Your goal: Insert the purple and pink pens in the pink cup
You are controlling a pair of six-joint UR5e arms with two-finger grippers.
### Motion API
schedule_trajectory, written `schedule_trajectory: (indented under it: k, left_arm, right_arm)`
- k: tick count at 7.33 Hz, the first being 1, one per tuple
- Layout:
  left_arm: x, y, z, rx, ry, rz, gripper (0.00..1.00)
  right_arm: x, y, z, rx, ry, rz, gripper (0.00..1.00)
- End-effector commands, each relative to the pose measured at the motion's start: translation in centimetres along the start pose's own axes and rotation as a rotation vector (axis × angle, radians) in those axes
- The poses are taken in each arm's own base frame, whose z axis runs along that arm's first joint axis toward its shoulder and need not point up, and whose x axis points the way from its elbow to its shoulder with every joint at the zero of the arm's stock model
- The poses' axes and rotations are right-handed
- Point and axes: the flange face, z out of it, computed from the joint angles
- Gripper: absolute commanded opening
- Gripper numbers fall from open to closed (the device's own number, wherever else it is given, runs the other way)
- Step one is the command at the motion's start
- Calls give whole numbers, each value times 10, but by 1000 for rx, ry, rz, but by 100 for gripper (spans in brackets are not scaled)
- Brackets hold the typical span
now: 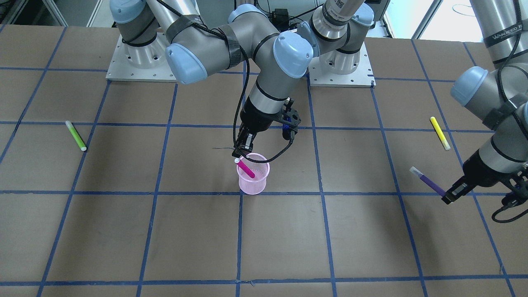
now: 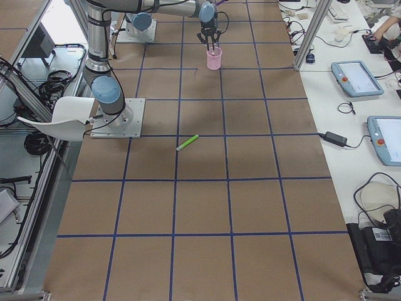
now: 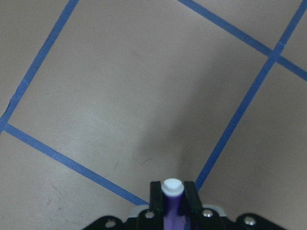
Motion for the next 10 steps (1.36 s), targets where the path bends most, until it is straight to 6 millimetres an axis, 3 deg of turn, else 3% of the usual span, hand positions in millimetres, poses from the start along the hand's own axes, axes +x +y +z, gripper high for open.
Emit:
schedule_trajectory:
  k: [1, 2, 4, 5, 6, 7, 8, 10]
  left_arm:
    - [1, -1, 0, 1, -1, 1, 0]
    - [6, -1, -9, 18, 4, 10, 0]
    - [55, 13, -33, 72, 13, 83, 0]
    - [95, 27, -45, 115, 32, 138, 0]
    - [150, 53, -60, 172, 60, 168, 0]
    - [208, 88, -73, 228, 113, 184, 0]
    - [252, 122, -80, 273, 160, 214, 0]
    - [318, 193, -83, 340, 165, 208, 0]
  right_arm:
    - [17, 24, -18, 42, 8, 37, 95]
    - [39, 60, -34, 96, 0, 104, 94]
    - [84, 160, -55, 226, -68, 298, 93]
    - [95, 202, -67, 271, -88, 403, 93]
    - [107, 235, -73, 317, -112, 533, 94]
    - [107, 256, -74, 340, -197, 673, 94]
    - [103, 273, -84, 349, -251, 850, 96]
    - [96, 285, -87, 251, -272, 1197, 100]
